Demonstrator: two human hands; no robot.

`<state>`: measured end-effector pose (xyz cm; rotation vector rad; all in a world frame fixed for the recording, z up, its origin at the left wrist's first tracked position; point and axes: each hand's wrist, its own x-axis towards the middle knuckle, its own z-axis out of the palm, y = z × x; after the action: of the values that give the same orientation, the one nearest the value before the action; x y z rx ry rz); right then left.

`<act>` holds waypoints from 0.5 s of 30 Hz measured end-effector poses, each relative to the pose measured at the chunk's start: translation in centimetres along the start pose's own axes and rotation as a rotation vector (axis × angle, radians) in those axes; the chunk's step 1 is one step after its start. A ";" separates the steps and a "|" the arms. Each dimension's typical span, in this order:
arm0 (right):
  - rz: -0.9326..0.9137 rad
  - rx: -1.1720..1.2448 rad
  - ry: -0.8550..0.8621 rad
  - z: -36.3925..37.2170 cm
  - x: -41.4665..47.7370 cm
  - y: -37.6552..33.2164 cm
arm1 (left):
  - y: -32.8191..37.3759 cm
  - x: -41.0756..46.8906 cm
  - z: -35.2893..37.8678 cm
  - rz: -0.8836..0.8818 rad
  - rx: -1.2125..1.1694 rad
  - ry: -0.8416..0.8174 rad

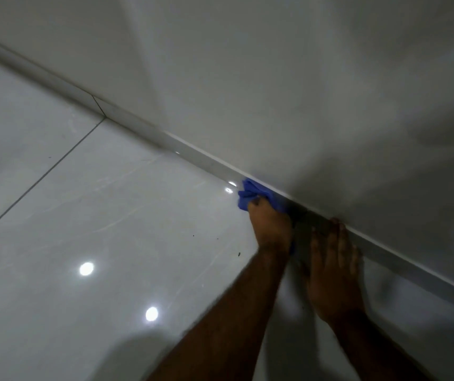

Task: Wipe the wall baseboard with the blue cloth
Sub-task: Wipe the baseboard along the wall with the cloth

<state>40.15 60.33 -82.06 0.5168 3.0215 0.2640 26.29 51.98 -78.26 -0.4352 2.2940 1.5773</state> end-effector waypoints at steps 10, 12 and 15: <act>-0.008 -0.031 0.021 0.7 0.0 0.1 | 1.4 10.0 -7.5 -0.100 -0.025 0.306; -0.013 -0.036 0.026 0.7 -0.1 0.4 | 1.6 10.0 -7.3 -0.113 -0.067 0.304; -0.025 -0.034 0.031 0.9 -0.1 0.6 | 1.0 6.7 -4.3 -0.083 -0.092 0.228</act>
<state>40.49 61.00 -82.85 0.4768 3.0450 0.3250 19.46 47.88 -78.82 -0.7595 2.3371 1.6729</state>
